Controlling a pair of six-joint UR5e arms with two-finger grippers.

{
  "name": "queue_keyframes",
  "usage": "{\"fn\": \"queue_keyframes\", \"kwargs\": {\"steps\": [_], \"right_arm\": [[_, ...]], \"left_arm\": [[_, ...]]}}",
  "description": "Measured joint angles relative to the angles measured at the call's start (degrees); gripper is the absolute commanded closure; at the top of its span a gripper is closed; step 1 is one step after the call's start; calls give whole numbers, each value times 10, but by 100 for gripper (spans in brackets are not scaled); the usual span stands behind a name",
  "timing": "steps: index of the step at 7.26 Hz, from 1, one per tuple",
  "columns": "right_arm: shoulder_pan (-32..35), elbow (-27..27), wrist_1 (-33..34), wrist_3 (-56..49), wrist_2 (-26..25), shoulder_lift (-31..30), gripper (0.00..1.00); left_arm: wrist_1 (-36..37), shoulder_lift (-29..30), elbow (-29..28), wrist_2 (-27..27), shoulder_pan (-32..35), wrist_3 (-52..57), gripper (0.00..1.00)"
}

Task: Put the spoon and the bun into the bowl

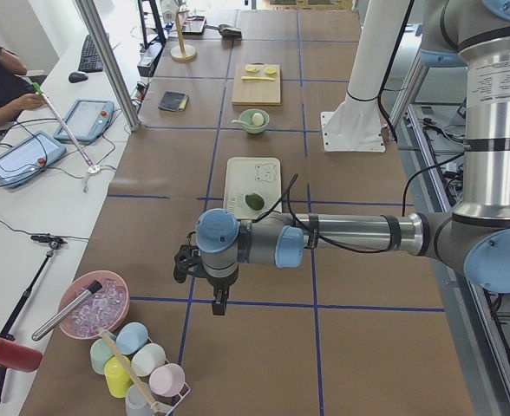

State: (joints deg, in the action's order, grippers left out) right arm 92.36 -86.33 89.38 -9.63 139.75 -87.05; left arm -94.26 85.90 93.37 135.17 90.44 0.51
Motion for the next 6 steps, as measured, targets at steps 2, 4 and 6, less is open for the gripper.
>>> {"fn": "queue_keyframes", "kwargs": {"steps": [2,4,6], "right_arm": [[0,1,-1,0,3,-2,0],[0,-1,-1,0,4,-10,0],[0,-3,-1,0,4,-18,0]], "left_arm": [[0,1,-5,0,0,-1,0],[0,2,-5,0,-1,-1,0],[0,9,-5,0,-1,-2,0]]}}
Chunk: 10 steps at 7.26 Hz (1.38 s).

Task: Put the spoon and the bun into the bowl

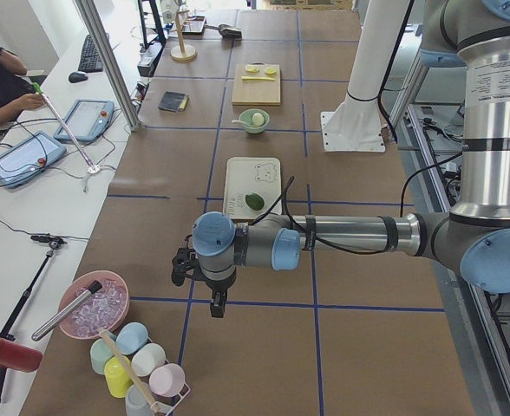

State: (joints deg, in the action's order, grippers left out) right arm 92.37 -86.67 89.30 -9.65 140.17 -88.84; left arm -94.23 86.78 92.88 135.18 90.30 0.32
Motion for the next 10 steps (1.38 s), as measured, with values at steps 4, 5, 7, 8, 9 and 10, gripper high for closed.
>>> {"fn": "queue_keyframes", "kwargs": {"steps": [4,5,7,8,9,10], "right_arm": [[0,-4,-1,0,-1,-6,0],[0,-5,-1,0,-1,-6,0],[0,-10,-1,1,-1,-5,0],[0,-11,-1,2,-1,-5,0],[0,-12,-1,7,-2,-5,0],[0,-12,-1,17,-2,-5,0]], "left_arm": [[1,9,-1,-1,0,1,0],[1,9,0,-1,0,1,0],[1,10,0,-1,0,-17,0],[1,11,0,-1,0,-24,0],[0,11,0,-1,0,-26,0],[-1,12,0,-1,0,-27,0]]}}
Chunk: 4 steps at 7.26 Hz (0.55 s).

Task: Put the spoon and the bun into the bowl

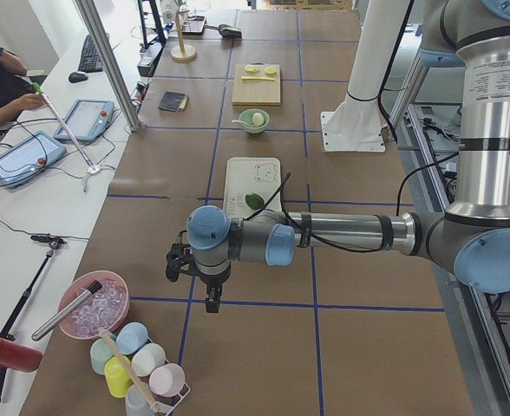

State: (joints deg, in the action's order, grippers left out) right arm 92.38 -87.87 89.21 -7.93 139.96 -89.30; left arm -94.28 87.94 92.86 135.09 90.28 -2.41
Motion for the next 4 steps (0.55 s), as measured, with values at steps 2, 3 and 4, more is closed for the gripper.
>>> {"fn": "queue_keyframes", "kwargs": {"steps": [2,3,4], "right_arm": [[0,0,0,19,-1,0,0],[0,0,0,23,-2,0,0],[0,0,0,24,-2,0,0]], "left_arm": [[-2,0,0,0,0,0,0],[-2,0,0,0,0,-1,0],[-3,0,0,0,0,-1,0]]}}
